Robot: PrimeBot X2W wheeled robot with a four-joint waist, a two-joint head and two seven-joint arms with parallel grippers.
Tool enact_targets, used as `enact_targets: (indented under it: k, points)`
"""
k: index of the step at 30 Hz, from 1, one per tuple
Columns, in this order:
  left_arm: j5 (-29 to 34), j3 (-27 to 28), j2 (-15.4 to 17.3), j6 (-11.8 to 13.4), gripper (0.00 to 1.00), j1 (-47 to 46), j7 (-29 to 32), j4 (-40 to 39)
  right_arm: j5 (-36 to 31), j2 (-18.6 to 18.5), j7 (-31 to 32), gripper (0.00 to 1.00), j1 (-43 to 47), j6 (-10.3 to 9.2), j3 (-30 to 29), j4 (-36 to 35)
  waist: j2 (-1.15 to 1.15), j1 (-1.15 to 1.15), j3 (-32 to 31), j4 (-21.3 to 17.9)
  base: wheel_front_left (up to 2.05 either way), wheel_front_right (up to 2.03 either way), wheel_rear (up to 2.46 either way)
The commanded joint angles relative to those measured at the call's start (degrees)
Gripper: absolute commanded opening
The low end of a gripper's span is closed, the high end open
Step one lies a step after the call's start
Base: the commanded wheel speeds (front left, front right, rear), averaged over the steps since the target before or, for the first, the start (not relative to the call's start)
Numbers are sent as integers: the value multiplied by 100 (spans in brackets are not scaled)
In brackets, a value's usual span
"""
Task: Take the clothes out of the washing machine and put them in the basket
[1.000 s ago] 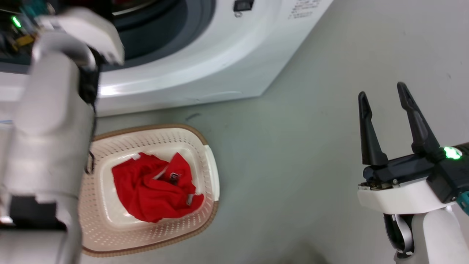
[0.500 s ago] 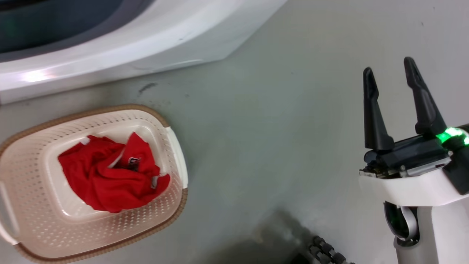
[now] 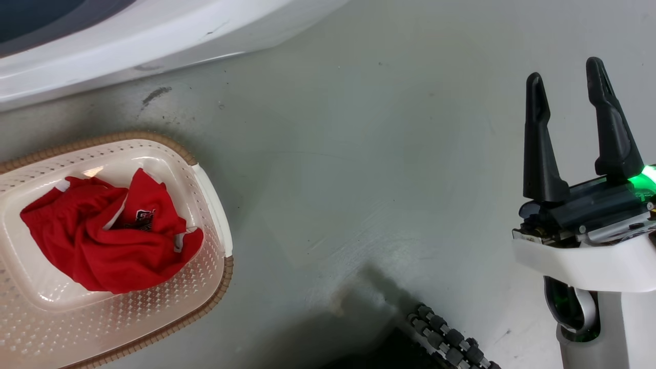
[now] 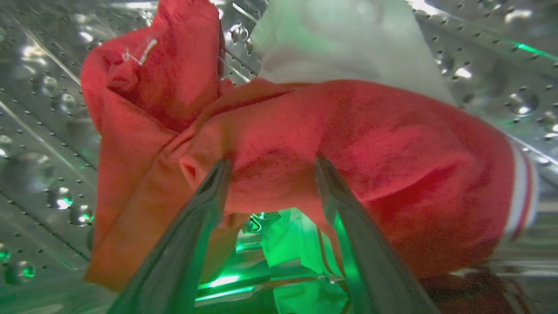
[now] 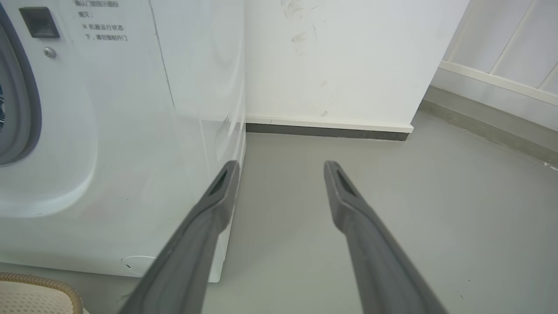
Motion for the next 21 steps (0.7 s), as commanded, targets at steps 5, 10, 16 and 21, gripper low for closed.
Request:
enact_targets:
  k: [5,10,16,21]
  points:
    - [-38,-25,40,71,100,69,-38,83,67,7,-12,100,-81,-4,-1,-63,0,-1,100,-32,0,0,0]
    - [-38,-84,84,69,100,34,-85,128,81,7,-12,100,-79,-4,-2,-74,0,-1,148,-39,0,0,0]
    - [-50,-159,137,70,69,17,-119,174,79,7,-12,100,-87,-4,0,-80,0,-1,194,-42,0,0,0]
    - [-95,-186,155,53,0,50,-142,215,92,7,-12,100,-95,-4,-21,-78,0,-1,224,-36,0,0,0]
